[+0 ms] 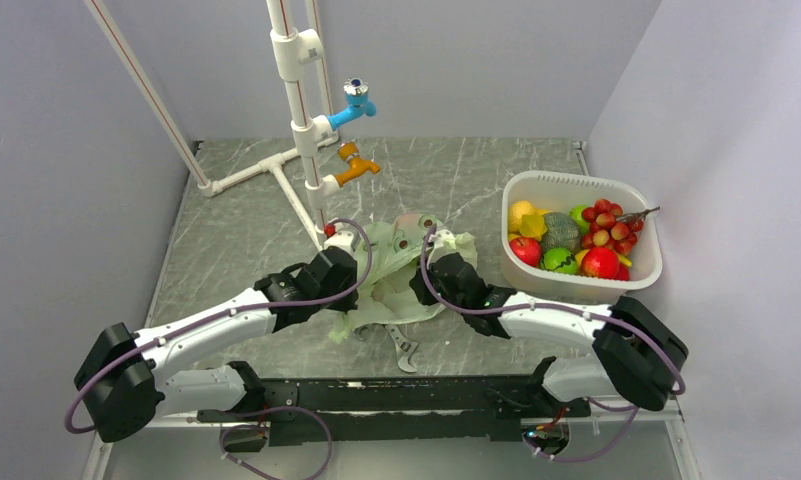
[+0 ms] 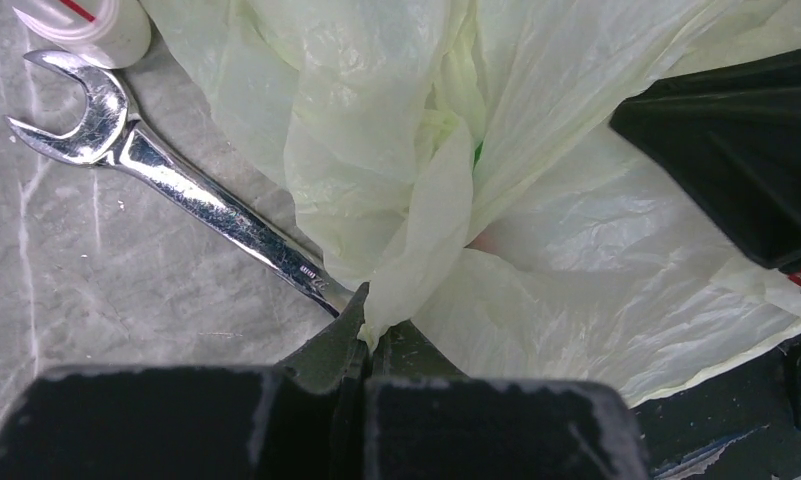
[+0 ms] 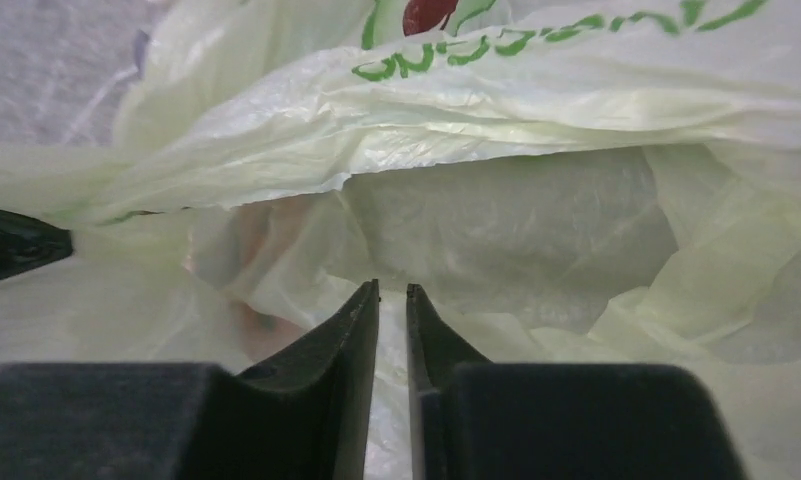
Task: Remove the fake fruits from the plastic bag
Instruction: Take out the fake fruit from the plastic bag.
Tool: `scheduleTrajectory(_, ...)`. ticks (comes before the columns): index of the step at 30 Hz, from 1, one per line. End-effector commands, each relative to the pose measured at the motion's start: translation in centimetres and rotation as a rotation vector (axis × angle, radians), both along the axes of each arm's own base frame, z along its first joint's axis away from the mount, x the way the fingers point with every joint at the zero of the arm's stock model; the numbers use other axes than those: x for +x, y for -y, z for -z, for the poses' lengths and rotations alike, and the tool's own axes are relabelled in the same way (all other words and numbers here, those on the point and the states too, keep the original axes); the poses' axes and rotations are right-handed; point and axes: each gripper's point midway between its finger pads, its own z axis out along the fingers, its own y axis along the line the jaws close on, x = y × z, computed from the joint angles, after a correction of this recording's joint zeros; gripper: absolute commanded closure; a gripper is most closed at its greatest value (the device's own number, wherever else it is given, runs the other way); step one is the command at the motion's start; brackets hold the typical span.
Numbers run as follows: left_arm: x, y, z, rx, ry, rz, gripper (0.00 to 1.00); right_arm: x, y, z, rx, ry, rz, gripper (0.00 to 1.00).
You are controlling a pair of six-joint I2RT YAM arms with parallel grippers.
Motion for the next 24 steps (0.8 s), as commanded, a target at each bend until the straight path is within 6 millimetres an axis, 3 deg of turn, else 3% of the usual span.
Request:
scheduleTrajectory(1,0.2,1.4,0.0,-0.063,-0.003,0.014,1.00,1.4,-1.7,-0.5,0.049,0.021,0.008,0.72)
scheduleTrajectory(8,0.5,1.2,-0.3,-0.075,0.019,-0.009,1.00,5.6,-2.4,0.6,-0.020,0.066,0.118,0.23)
scheduleTrajectory(12,0.8,0.8,-1.6,-0.080,0.061,-0.011,1.00,7.7,-2.9,0.0,-0.039,0.132,0.161,0.08)
scheduleTrajectory(17,0.9,0.8,-2.6,-0.079,0.081,-0.002,1.00,9.4,-4.0,-0.8,-0.049,0.240,0.134,0.01)
scheduleTrajectory(24,1.0,0.7,-3.0,-0.086,0.092,-0.005,1.00,10.8,-4.5,1.0,-0.101,0.291,0.022,0.01)
